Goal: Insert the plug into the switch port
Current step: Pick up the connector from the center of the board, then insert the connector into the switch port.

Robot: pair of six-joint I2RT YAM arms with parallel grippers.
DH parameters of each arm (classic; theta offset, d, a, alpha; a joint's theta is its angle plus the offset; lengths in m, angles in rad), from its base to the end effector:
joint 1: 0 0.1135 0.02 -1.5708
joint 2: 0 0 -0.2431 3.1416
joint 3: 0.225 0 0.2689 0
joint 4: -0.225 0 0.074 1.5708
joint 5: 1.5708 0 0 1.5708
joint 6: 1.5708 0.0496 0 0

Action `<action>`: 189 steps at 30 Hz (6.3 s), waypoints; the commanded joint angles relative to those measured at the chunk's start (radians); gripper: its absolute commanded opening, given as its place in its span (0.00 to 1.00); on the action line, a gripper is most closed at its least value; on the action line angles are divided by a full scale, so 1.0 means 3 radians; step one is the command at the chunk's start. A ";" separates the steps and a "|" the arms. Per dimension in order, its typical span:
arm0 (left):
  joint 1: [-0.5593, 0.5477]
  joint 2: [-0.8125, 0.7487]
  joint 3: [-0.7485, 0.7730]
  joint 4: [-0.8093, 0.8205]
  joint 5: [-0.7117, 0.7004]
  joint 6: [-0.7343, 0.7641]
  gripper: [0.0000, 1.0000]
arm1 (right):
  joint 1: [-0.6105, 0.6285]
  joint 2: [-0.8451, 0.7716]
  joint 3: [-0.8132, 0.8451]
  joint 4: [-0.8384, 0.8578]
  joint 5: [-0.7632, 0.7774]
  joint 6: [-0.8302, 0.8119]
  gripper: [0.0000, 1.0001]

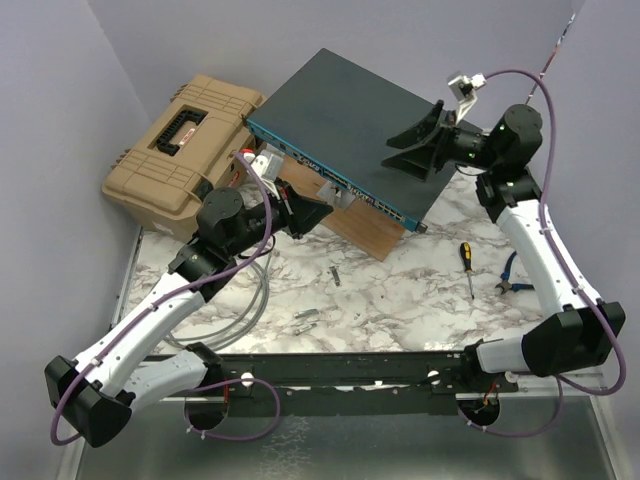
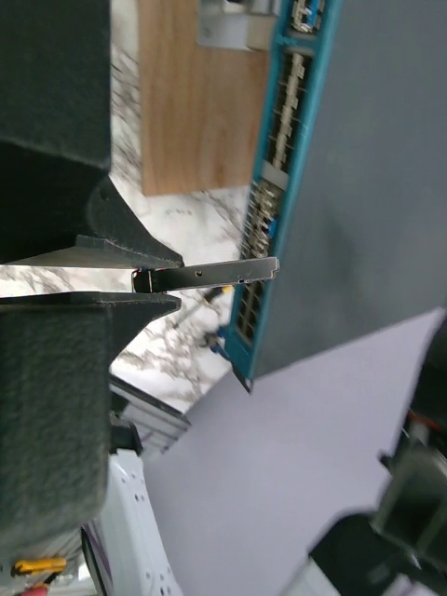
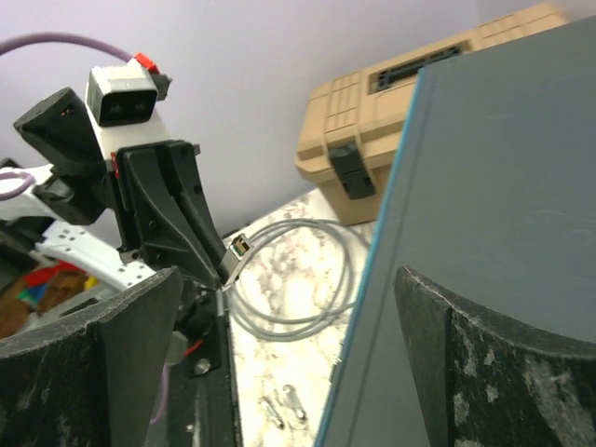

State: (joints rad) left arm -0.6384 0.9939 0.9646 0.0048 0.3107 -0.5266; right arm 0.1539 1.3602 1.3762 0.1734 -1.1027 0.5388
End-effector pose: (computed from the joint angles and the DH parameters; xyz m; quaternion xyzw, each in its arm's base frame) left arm 0.2097 -0.1745 0.3666 0.1474 0.7000 -0.4720 0.5153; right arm 0.3143 0.0936 0.4336 -0.2925 0.6099 0.5368 0.5043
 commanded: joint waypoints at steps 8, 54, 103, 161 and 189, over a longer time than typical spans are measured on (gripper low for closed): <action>0.0007 0.0237 -0.0116 0.1427 0.0323 -0.0697 0.00 | 0.0432 0.0296 -0.0359 0.1331 -0.0070 0.1262 0.90; -0.0024 0.0490 -0.0073 0.1436 0.0143 -0.0367 0.50 | 0.0709 0.0473 -0.0451 0.1950 0.0206 0.1963 0.08; -0.0774 0.1217 0.1587 -0.0992 -0.1990 0.0447 0.38 | 0.0708 0.0510 0.0296 -0.1248 0.1610 0.1853 0.00; -0.0619 0.0859 0.1384 -0.1388 -0.2265 0.1254 0.00 | 0.0451 0.0528 0.0628 -0.1377 0.1673 0.1417 0.60; 0.0081 0.0417 0.0784 -0.1450 -0.1429 0.1595 0.00 | -0.1458 0.0007 0.0284 -0.1874 0.2280 0.0613 1.00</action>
State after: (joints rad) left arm -0.6231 1.1435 1.2224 -0.4709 -0.1650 -0.0731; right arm -0.2386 1.3727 1.5150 -0.3641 -0.4576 0.7589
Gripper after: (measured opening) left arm 0.173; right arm 0.995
